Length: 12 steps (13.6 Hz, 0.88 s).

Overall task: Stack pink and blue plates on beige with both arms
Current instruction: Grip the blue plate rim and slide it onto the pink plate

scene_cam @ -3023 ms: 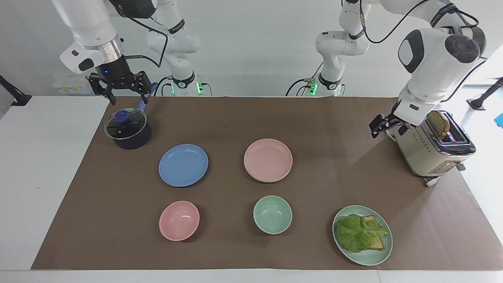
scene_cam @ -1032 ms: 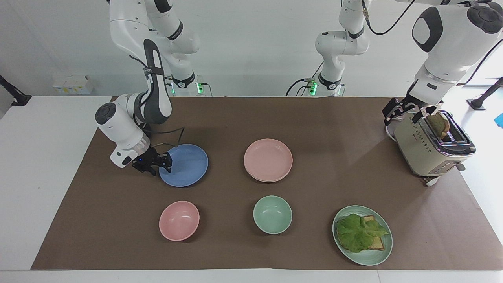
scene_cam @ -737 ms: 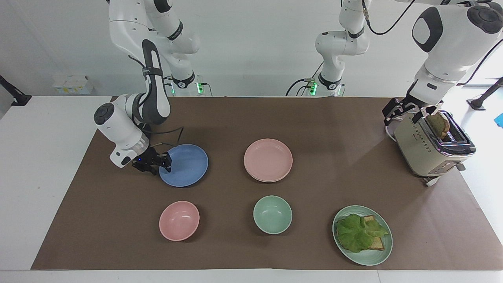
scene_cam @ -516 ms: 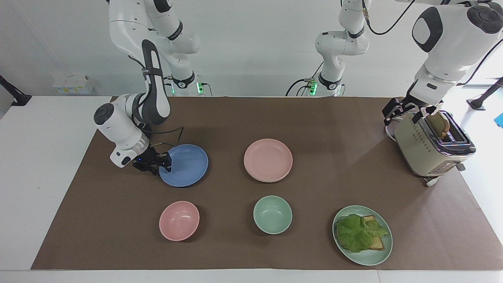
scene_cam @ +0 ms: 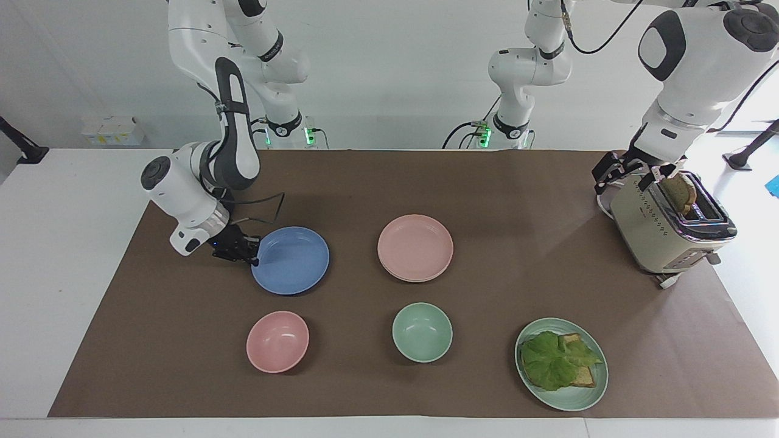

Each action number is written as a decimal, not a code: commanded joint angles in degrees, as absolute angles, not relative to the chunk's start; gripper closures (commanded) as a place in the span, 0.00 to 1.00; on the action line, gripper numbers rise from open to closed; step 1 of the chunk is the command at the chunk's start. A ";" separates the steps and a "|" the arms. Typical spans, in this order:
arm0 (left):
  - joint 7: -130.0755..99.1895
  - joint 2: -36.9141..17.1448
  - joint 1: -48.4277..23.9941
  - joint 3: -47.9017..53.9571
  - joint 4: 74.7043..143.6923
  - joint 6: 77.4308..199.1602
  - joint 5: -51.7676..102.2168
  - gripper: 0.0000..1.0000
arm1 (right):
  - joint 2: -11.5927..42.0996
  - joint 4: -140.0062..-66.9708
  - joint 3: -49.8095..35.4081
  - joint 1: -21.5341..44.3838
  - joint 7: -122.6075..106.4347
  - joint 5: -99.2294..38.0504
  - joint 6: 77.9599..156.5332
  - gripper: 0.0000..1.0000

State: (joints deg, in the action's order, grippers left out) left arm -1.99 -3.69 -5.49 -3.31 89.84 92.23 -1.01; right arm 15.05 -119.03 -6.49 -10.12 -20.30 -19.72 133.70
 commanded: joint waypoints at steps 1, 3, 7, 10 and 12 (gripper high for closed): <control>-1.41 -3.34 -4.75 -2.90 89.82 91.67 -1.49 0.00 | 14.50 -119.00 -7.21 -10.37 -21.71 -21.71 133.68 0.97; -1.41 -3.34 -4.75 -2.81 89.82 91.67 -1.49 0.00 | 14.41 -118.48 -7.29 -10.37 -21.71 -21.71 133.51 0.97; -1.41 -3.34 -4.75 -2.90 89.82 91.67 -1.49 0.00 | 13.45 -116.73 -7.47 -10.02 -21.71 -21.80 130.44 0.97; -1.41 -3.34 -4.75 -2.81 89.82 91.67 -1.49 0.00 | 10.82 -115.84 -9.40 -9.93 -21.62 -25.04 126.75 0.97; -1.41 -3.34 -4.75 -2.90 89.82 91.67 -1.49 0.00 | 9.59 -115.14 -11.42 -9.93 -21.10 -25.84 125.51 0.97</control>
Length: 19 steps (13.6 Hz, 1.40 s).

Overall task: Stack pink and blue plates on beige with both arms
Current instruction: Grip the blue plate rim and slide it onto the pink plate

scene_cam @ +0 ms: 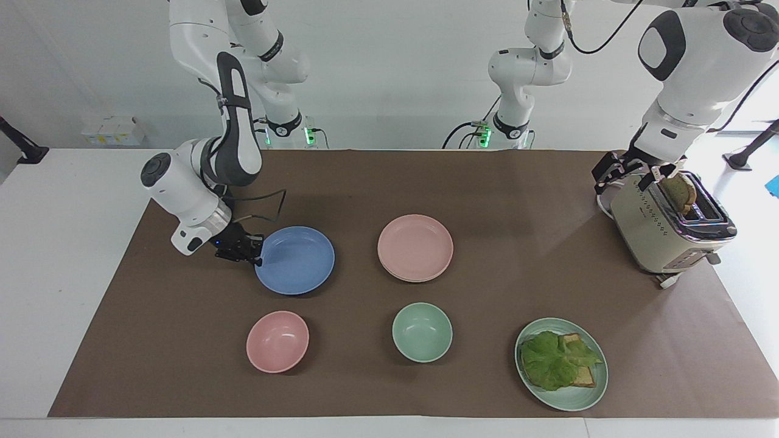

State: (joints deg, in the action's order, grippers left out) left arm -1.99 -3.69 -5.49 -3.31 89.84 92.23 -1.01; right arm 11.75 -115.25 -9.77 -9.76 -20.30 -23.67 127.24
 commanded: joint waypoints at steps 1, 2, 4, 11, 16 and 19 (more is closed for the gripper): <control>-1.41 -3.34 -4.75 -2.90 89.82 91.67 -1.49 0.00 | 9.32 -115.14 -12.73 -9.93 -19.18 -26.27 125.51 0.97; -1.41 -3.34 -4.75 -2.90 89.82 91.67 -1.49 0.00 | 9.40 -115.05 -14.57 -9.67 -16.99 -26.71 126.12 0.97; -1.41 -3.34 -4.75 -2.81 89.82 91.67 -1.49 0.00 | 9.40 -115.14 -15.38 -4.69 -10.76 -26.63 129.00 0.97; -1.41 -3.34 -4.75 -2.90 89.82 91.67 -1.49 0.00 | 12.03 -116.01 -15.29 8.16 5.70 -25.75 140.43 0.97; -1.41 -3.34 -4.75 -2.81 89.82 91.67 -1.49 0.00 | 14.94 -116.72 -15.21 10.55 6.15 -25.66 143.61 0.97; -1.41 -3.34 -4.75 -2.90 89.82 91.67 -1.49 0.00 | 15.12 -117.86 -15.12 10.72 6.15 -25.58 143.70 0.96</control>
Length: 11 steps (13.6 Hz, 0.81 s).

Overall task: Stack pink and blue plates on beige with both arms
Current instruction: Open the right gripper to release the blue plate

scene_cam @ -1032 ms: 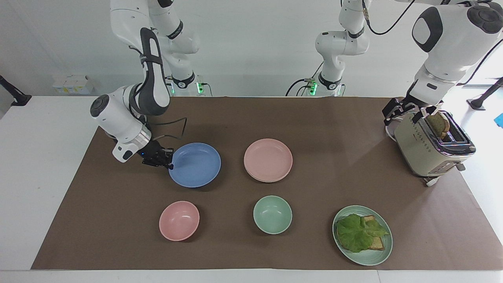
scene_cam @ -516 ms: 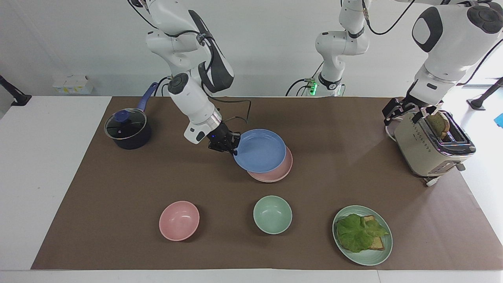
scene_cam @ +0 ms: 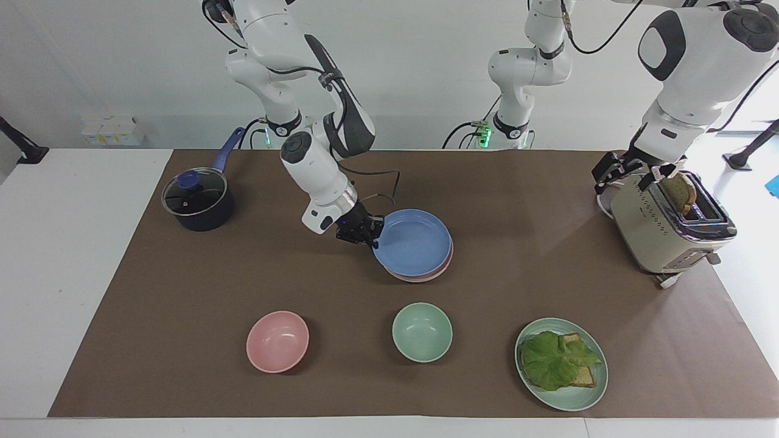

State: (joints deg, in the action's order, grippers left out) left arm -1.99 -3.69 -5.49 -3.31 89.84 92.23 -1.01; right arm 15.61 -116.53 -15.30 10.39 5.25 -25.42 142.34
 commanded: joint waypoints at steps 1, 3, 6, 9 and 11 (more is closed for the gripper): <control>-1.41 -3.34 -4.75 -2.81 89.82 91.67 -1.49 0.00 | 15.29 -118.04 -15.20 10.81 6.15 -25.32 143.88 0.96; -1.41 -3.34 -4.75 -2.90 89.82 91.67 -1.49 0.00 | 16.43 -117.86 -15.21 11.25 6.15 -23.65 145.80 0.96; -1.41 -3.34 -4.75 -2.90 89.82 91.67 -1.49 0.00 | 17.75 -117.51 -15.21 11.34 6.33 -23.03 146.95 0.91; -1.41 -3.34 -4.75 -2.90 89.82 91.67 -1.49 0.00 | 17.75 -117.51 -15.21 12.39 8.79 -23.03 146.78 0.79; -1.41 -3.34 -4.75 -2.90 89.82 91.67 -1.49 0.00 | 17.75 -117.25 -15.21 12.39 9.84 -22.94 146.51 0.06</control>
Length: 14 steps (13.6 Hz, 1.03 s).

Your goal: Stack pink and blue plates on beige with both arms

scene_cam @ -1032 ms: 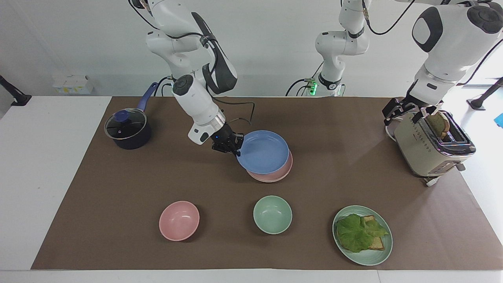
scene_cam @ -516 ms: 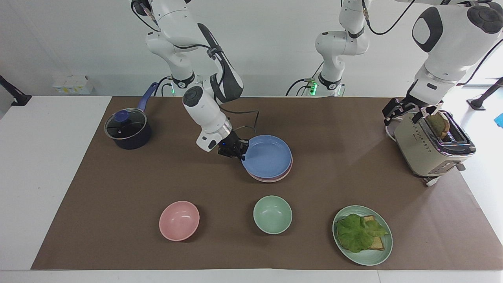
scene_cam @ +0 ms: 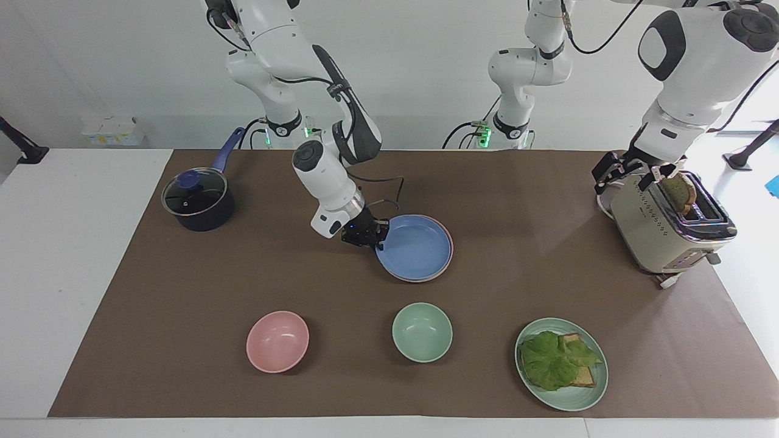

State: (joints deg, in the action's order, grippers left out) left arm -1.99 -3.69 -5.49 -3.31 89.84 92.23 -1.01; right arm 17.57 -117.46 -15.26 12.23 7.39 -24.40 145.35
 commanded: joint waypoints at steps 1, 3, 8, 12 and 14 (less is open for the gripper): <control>-1.41 -3.34 -4.75 -2.90 89.82 91.67 -1.49 0.00 | 17.75 -116.81 -15.21 12.39 10.19 -22.94 146.51 0.00; -1.41 -3.34 -4.75 -2.81 89.82 91.67 -1.49 0.00 | 17.67 -115.41 -15.12 12.39 10.72 -22.85 146.25 0.00; -1.41 -3.34 -4.75 -2.90 89.82 91.67 -1.49 0.00 | 13.11 -114.87 -13.54 10.47 10.72 -18.75 141.78 0.00; -1.41 -3.34 -4.75 -2.90 89.82 91.67 -1.49 0.00 | 7.13 -110.41 -13.27 2.04 10.20 -4.68 130.73 0.00; -1.41 -3.34 -4.75 -2.90 89.82 91.67 -1.49 0.00 | 6.33 -107.50 -13.18 -0.78 10.11 -0.02 125.79 0.00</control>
State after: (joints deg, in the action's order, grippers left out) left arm -1.99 -3.69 -5.49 -3.31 89.84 92.23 -1.01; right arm 7.05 -109.90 -12.71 1.42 9.67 -4.11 129.73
